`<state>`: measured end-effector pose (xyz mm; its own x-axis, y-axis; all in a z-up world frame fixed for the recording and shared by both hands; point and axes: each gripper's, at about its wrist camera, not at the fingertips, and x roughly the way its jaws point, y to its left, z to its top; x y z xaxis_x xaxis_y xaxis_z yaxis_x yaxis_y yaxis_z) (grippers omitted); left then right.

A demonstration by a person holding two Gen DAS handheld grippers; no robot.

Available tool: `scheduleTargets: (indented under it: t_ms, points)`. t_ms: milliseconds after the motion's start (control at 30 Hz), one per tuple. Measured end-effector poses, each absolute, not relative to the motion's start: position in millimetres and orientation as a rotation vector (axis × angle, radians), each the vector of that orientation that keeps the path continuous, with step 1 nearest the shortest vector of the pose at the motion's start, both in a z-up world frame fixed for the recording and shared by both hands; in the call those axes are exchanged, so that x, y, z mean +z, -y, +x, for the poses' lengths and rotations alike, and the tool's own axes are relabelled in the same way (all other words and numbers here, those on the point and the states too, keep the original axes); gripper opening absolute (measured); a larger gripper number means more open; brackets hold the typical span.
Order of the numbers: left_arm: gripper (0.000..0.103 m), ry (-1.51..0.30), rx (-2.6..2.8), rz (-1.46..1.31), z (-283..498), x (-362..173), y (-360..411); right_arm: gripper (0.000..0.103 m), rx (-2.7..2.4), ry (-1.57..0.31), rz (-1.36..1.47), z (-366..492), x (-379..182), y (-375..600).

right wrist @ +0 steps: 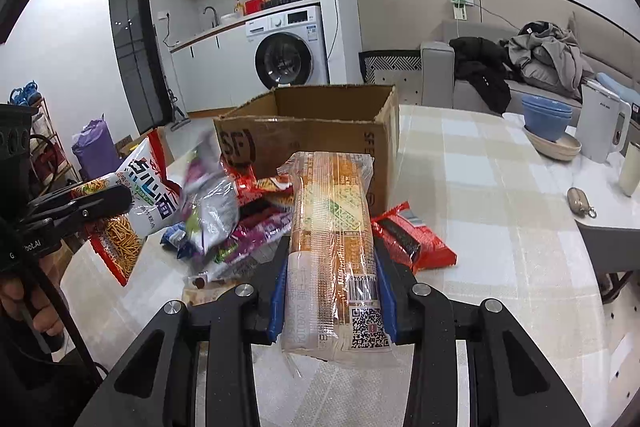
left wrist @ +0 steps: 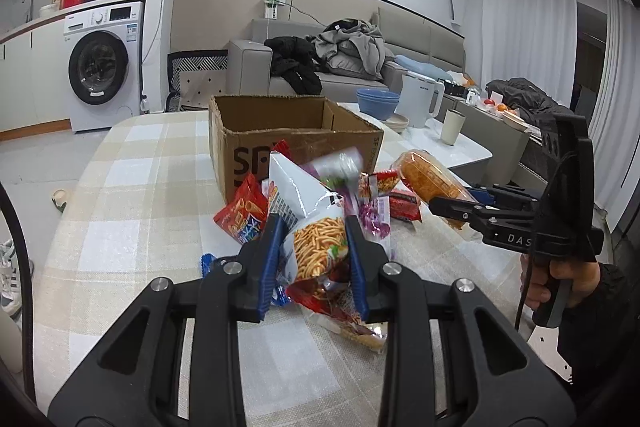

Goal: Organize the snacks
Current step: 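Carry both packets over the cardboard box and open both tools to drop them in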

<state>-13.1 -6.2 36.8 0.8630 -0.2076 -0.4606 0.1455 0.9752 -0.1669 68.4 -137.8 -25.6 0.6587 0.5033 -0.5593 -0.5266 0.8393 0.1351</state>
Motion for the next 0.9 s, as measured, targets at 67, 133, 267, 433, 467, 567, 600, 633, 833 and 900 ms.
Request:
scheduleTargets:
  t_ms: [67, 133, 267, 433, 467, 567, 600, 633, 833, 900]
  points:
    - [0.027, -0.486, -0.179, -0.132, -16, 42, 3, 0.038, 0.585, -0.605, -0.032, 68, -21, 137]
    - [0.027, -0.479, -0.168, -0.134, -17, 45, -1, 0.038, 0.587, -0.597, -0.028, 67, -18, 135]
    - [0.027, -0.469, -0.151, -0.134, -18, 53, -4, 0.038, 0.591, -0.576, -0.017, 68, -12, 133]
    - [0.027, -0.454, -0.141, -0.134, -8, 59, -11, 0.038, 0.600, -0.557, -0.011, 74, -7, 129]
    - [0.027, -0.453, -0.138, -0.135, -7, 61, -12, 0.038, 0.600, -0.554, -0.009, 76, -5, 127]
    - [0.027, -0.445, -0.136, -0.132, 4, 66, -13, 0.038, 0.605, -0.548, -0.004, 81, -2, 126]
    - [0.027, -0.440, -0.134, -0.131, 5, 68, -13, 0.038, 0.603, -0.543, -0.003, 82, 0, 125]
    - [0.027, -0.437, -0.134, -0.130, 8, 69, -14, 0.038, 0.604, -0.540, -0.002, 84, 2, 124]
    - [0.027, -0.432, -0.114, -0.132, 27, 79, -14, 0.038, 0.613, -0.523, 0.016, 95, 14, 119]
    - [0.027, -0.434, -0.105, -0.132, 33, 83, -15, 0.038, 0.615, -0.521, 0.028, 100, 17, 118]
